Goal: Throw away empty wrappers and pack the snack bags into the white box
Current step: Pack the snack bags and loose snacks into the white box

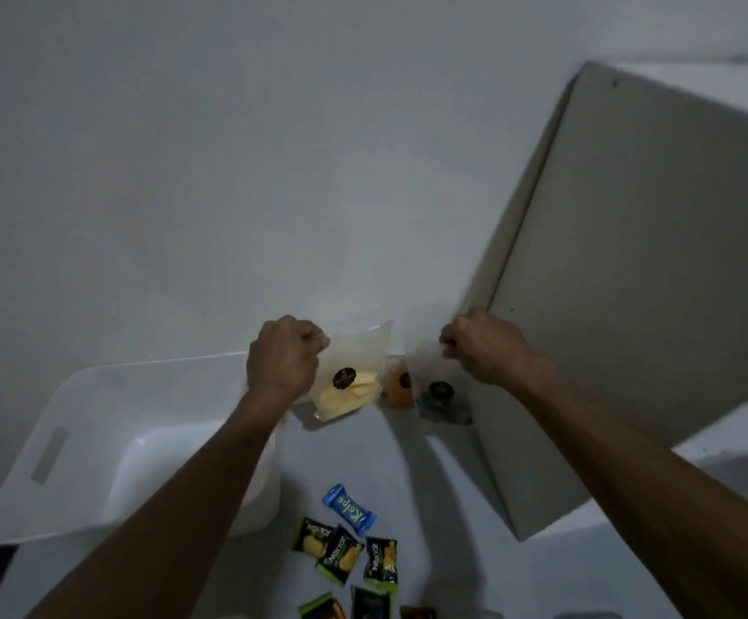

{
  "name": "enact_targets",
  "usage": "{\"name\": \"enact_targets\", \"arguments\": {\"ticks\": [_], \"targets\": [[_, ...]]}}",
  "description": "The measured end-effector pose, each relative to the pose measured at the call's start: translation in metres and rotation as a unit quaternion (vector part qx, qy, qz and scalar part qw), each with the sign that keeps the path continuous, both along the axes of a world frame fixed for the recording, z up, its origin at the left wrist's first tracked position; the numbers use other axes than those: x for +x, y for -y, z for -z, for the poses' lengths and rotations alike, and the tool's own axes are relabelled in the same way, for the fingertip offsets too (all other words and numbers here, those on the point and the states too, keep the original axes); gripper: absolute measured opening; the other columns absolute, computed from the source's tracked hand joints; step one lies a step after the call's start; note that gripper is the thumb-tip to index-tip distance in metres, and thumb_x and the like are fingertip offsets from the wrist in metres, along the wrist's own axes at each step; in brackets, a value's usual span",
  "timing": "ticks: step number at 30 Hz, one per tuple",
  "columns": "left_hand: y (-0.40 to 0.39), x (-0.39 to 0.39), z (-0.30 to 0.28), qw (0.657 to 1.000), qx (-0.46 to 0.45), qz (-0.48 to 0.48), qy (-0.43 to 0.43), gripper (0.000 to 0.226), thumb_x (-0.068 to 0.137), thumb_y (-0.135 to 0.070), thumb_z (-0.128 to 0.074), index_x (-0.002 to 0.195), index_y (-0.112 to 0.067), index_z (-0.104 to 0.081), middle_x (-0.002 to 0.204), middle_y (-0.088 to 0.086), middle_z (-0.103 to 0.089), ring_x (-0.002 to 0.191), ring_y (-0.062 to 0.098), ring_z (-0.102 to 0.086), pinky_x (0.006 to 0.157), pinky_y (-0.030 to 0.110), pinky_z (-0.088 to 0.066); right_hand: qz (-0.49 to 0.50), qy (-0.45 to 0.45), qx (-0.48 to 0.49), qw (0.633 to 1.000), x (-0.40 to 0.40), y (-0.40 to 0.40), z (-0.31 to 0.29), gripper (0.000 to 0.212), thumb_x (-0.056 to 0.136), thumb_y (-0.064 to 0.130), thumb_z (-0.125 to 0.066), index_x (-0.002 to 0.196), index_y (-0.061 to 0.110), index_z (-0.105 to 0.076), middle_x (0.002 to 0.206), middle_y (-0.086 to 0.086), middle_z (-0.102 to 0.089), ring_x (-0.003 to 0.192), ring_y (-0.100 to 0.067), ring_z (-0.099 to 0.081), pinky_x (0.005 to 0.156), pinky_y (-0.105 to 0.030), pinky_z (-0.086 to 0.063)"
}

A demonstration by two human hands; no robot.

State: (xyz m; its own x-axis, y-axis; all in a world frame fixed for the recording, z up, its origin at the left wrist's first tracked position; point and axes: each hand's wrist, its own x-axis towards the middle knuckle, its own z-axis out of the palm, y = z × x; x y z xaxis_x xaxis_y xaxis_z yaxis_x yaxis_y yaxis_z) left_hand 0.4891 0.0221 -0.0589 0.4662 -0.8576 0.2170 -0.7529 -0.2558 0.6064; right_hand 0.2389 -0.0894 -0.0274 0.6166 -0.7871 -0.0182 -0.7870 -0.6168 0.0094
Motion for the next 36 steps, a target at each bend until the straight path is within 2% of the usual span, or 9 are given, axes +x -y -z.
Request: {"name": "enact_targets", "arguments": {"ticks": [3,6,10,15,20,23,28,32,36], "targets": [[-0.015,0.025,-0.040,1.000,-0.028,0.014,0.003,0.014,0.087,-0.027,-0.070,0.092,-0.018,-0.078,0.096,0.004,-0.076,0.090,0.024,-0.067,0.081,0.037,-0.053,0.007,-0.014,-0.013,1.000,0.007,-0.015,-0.047,0.012,0.093,0.016,-0.060,0.099,0.017,-0.071,0.099,-0.010,-0.068,0.095,-0.025,-0.062,0.065,-0.035,-0.049],[-0.040,0.055,-0.075,0.999,-0.052,0.003,0.002,0.012,0.084,-0.028,-0.072,0.091,-0.020,-0.079,0.097,0.001,-0.076,0.089,0.022,-0.069,0.083,0.034,-0.053,0.009,-0.017,-0.049,0.999,0.018,-0.036,-0.091,0.014,0.094,0.024,-0.062,0.101,0.016,-0.071,0.099,-0.008,-0.070,0.091,-0.023,-0.063,0.063,-0.034,-0.049],[-0.084,0.100,-0.110,0.997,-0.078,-0.012,-0.007,0.011,0.085,-0.027,-0.072,0.089,-0.019,-0.079,0.095,0.002,-0.076,0.089,0.022,-0.068,0.084,0.036,-0.053,0.025,0.025,-0.071,0.997,0.041,-0.071,-0.132,0.017,0.092,0.036,-0.065,0.097,0.021,-0.071,0.097,-0.004,-0.066,0.090,-0.020,-0.059,0.059,-0.030,-0.041],[-0.130,0.154,-0.124,0.996,-0.082,-0.032,-0.017,0.009,0.084,-0.027,-0.072,0.086,-0.020,-0.078,0.093,0.001,-0.076,0.091,0.023,-0.068,0.086,0.039,-0.053,0.010,0.092,-0.075,0.993,0.091,-0.119,-0.148,0.015,0.090,0.035,-0.067,0.095,0.022,-0.071,0.102,-0.003,-0.060,0.096,-0.019,-0.053,0.064,-0.035,-0.048],[-0.152,0.189,-0.107,0.996,-0.067,-0.045,-0.037,0.008,0.085,-0.026,-0.072,0.085,-0.021,-0.078,0.094,0.002,-0.076,0.093,0.025,-0.068,0.087,0.041,-0.053,-0.014,0.145,-0.074,0.987,0.156,-0.158,-0.132,0.016,0.091,0.035,-0.066,0.097,0.021,-0.070,0.103,-0.002,-0.060,0.096,-0.016,-0.051,0.066,-0.035,-0.050],[-0.152,0.200,-0.090,0.996,-0.056,-0.047,-0.056,0.010,0.086,-0.026,-0.072,0.087,-0.019,-0.078,0.096,0.004,-0.076,0.094,0.025,-0.067,0.087,0.042,-0.054,-0.042,0.164,-0.063,0.984,0.191,-0.172,-0.115,0.019,0.091,0.034,-0.065,0.099,0.018,-0.071,0.101,0.000,-0.062,0.101,-0.017,-0.050,0.073,-0.039,-0.053],[-0.135,0.218,-0.055,0.996,-0.026,-0.031,-0.081,0.011,0.085,-0.029,-0.073,0.089,-0.020,-0.079,0.098,0.005,-0.075,0.094,0.026,-0.067,0.087,0.042,-0.054,-0.068,0.143,-0.027,0.987,0.237,-0.176,-0.071,0.020,0.092,0.037,-0.063,0.101,0.021,-0.071,0.109,0.000,-0.061,0.109,-0.019,-0.048,0.081,-0.043,-0.051],[-0.116,0.223,-0.023,0.997,0.008,-0.023,-0.068,0.011,0.084,-0.033,-0.073,0.088,-0.025,-0.079,0.100,0.005,-0.073,0.096,0.026,-0.064,0.086,0.043,-0.053,-0.060,0.128,-0.013,0.990,0.254,-0.170,-0.020,0.019,0.091,0.037,-0.064,0.103,0.025,-0.072,0.129,0.002,-0.052,0.125,-0.018,-0.037,0.092,-0.040,-0.045],[-0.094,0.216,0.011,0.997,0.048,-0.043,-0.050,0.008,0.081,-0.041,-0.074,0.081,-0.034,-0.077,0.102,0.002,-0.070,0.101,0.027,-0.061,0.086,0.046,-0.051,-0.035,0.118,-0.017,0.992,0.263,-0.159,0.029,0.015,0.089,0.036,-0.065,0.097,0.028,-0.075,0.159,0.001,-0.023,0.144,-0.025,-0.014,0.105,-0.045,-0.034]]}}
